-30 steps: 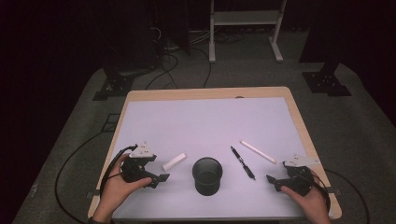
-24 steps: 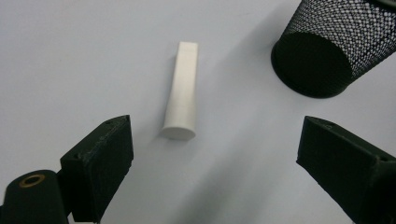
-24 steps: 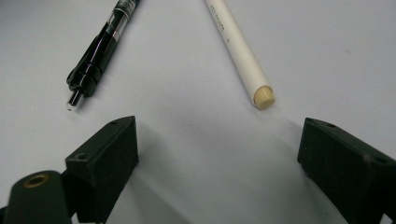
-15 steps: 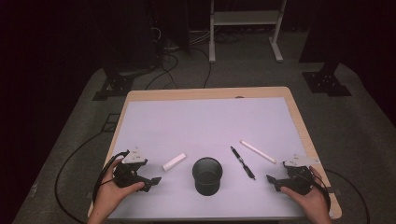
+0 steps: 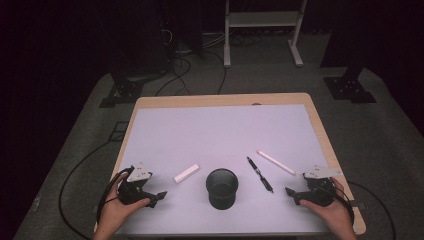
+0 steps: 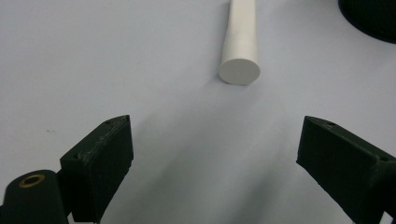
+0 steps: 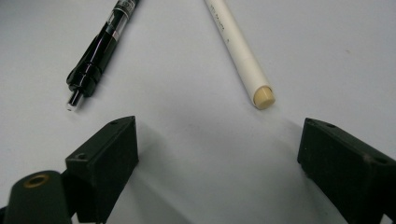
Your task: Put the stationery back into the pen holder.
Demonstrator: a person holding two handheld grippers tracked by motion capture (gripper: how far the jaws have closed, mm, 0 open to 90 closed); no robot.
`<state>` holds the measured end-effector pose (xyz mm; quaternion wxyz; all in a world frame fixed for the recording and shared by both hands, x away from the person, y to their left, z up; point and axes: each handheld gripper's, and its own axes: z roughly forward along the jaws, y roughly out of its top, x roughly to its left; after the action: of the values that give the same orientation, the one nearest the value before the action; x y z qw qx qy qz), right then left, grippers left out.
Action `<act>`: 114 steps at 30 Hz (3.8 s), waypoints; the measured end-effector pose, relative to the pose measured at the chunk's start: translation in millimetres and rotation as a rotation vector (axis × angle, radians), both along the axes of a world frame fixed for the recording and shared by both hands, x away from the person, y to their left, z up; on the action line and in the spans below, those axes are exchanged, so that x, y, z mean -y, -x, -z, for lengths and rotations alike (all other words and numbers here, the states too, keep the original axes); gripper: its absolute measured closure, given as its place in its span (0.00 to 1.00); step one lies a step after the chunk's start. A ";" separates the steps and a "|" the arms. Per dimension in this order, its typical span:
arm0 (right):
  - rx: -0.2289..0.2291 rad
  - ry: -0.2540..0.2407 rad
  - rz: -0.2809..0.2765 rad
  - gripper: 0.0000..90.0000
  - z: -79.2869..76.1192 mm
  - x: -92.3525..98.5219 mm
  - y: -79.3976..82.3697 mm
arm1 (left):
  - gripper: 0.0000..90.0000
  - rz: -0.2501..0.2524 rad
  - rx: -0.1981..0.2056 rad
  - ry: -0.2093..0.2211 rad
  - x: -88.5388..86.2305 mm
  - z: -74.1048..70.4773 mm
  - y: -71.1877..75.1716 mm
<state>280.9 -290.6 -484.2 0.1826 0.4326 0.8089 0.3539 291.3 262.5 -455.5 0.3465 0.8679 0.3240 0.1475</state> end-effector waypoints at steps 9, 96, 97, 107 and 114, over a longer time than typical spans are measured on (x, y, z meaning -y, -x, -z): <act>-0.006 0.010 -0.016 0.14 -4.9 -3.7 -0.6 | 0.11 0.014 -0.004 -0.028 0.5 15.8 -0.7; -0.083 0.085 -0.182 0.59 -59.7 -48.6 -86.2 | 0.02 0.007 -0.002 0.017 -3.1 23.4 -5.0; -0.083 0.083 -0.187 0.59 -59.4 -49.4 -87.5 | 0.02 0.007 -0.002 0.017 -3.1 23.4 -5.0; -0.102 0.113 -0.204 0.62 -59.6 -56.9 -97.3 | 0.02 0.007 -0.003 0.017 -3.2 23.4 -5.0; -0.123 0.147 -0.216 0.63 -59.3 -67.2 -108.8 | 0.02 0.007 -0.003 0.018 -3.2 23.4 -5.1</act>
<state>389.7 -223.4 -425.0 0.1247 0.3494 0.8841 0.2841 296.4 265.7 -478.9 0.3541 0.8662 0.3227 0.1420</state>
